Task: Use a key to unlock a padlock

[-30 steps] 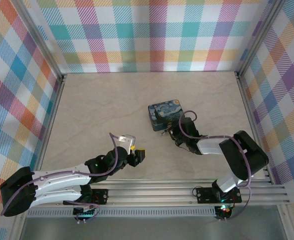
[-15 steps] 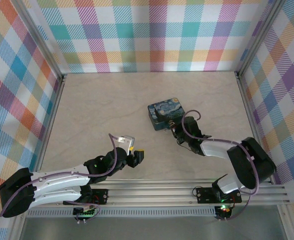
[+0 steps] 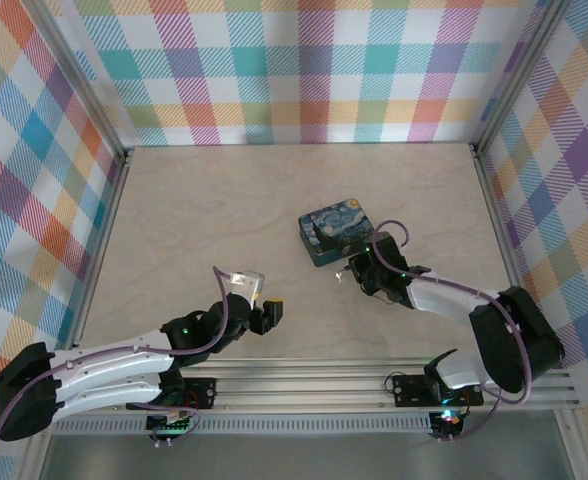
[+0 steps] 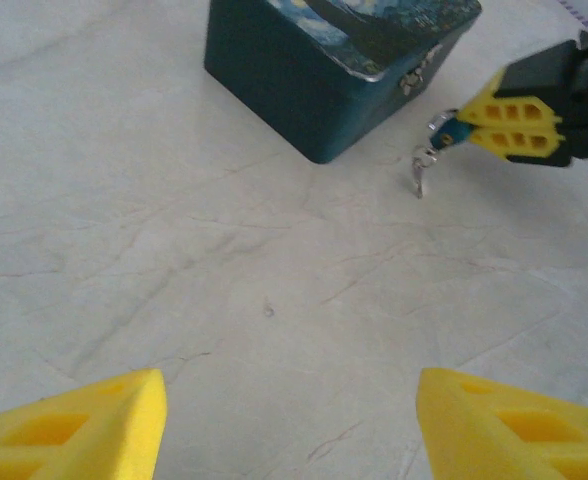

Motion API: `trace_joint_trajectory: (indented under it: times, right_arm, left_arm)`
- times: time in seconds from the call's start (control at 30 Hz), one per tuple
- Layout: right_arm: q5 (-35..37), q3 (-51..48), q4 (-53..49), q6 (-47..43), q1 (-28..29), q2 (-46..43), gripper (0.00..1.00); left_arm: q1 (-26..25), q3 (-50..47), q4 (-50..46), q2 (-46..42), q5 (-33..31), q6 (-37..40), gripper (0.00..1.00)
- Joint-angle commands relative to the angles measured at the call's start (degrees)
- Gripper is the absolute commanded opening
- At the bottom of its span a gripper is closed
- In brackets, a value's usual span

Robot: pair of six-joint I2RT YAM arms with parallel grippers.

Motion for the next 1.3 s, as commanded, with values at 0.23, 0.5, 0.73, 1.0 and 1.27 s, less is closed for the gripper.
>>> trace_joint_trajectory:
  times: [0.23, 0.5, 0.73, 1.0, 1.27]
  right_arm:
    - [-5.8, 2.6, -13.1, -11.7, 0.5, -7.5, 0.00]
    - [-11.7, 6.5, -25.9, -24.1, 8.8, -4.5, 0.00]
    - [-14.2, 9.5, -29.5, -26.5, 17.3, 2.8, 0.00]
    - [-14.7, 8.6, -33.3, -29.8, 18.0, 4.7, 0.00]
    - [-12.0, 11.1, -38.9, -34.7, 18.0, 4.4, 0.38]
  left_arm:
    - [3.4, 6.9, -21.5, -10.1, -6.9, -2.4, 0.83]
    - [5.6, 13.3, -34.2, -10.9, -6.0, -4.6, 1.00]
    - [6.3, 12.5, -38.0, -10.1, -3.2, -9.7, 1.00]
    - [6.4, 9.8, -39.9, -10.1, 2.2, -13.3, 1.00]
    - [6.4, 9.0, -40.1, -10.6, 3.7, -14.9, 1.00]
